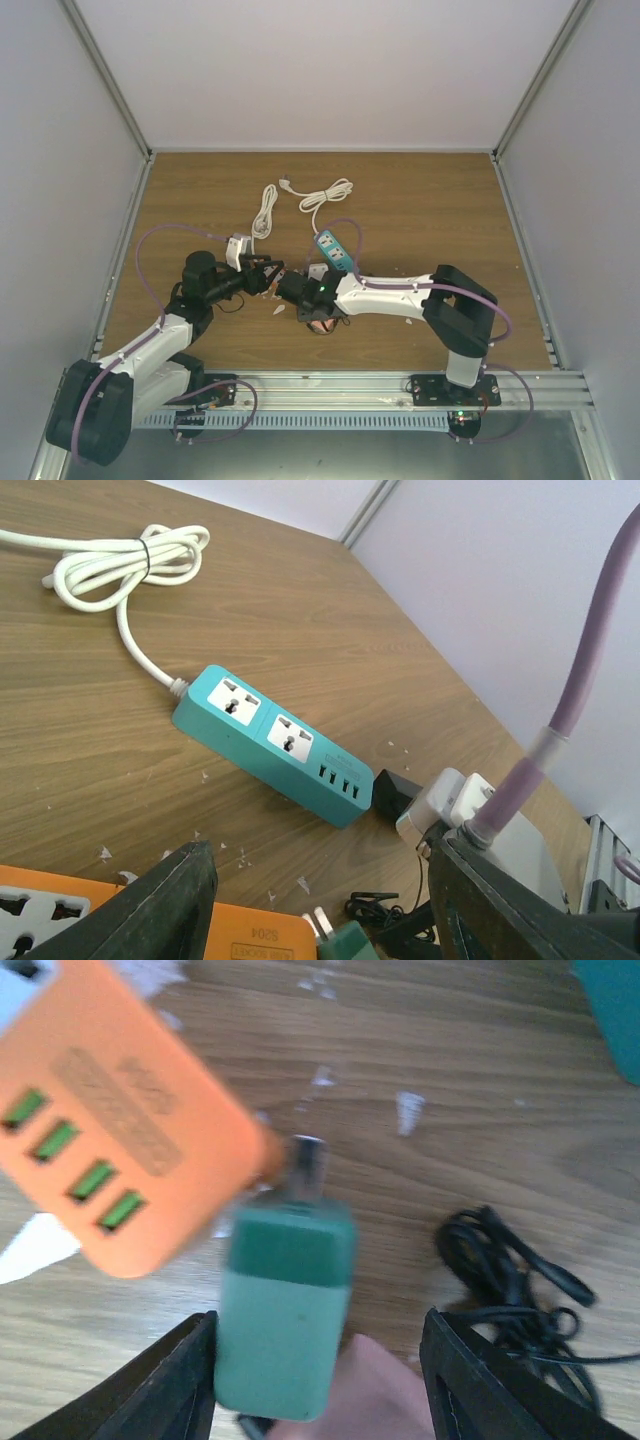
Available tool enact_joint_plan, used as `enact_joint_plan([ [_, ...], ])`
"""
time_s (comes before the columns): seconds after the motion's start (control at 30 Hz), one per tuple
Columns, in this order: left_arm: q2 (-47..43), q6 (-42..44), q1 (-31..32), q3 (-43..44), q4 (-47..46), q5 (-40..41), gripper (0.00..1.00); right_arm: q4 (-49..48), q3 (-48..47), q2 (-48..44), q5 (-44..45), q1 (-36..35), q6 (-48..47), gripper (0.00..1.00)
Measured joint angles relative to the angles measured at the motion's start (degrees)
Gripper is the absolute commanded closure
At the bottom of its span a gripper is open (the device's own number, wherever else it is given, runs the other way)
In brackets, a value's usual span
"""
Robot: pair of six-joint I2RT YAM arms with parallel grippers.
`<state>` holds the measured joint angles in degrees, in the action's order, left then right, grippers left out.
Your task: Insert the plug
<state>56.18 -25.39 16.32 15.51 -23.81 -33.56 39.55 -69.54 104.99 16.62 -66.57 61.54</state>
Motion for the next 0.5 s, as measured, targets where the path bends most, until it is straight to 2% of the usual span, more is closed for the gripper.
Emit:
enact_joint_plan([
  [0.23,-0.02,-0.13,0.00,0.00,0.00,0.00,0.39,-0.13,5.14,-2.25,-0.17,2.12,2.01,0.48],
  [0.5,-0.11,-0.13,-0.09,0.00,0.00,-0.02,0.39,-0.94,3.54,-2.08,0.11,2.58,-1.29,0.48],
])
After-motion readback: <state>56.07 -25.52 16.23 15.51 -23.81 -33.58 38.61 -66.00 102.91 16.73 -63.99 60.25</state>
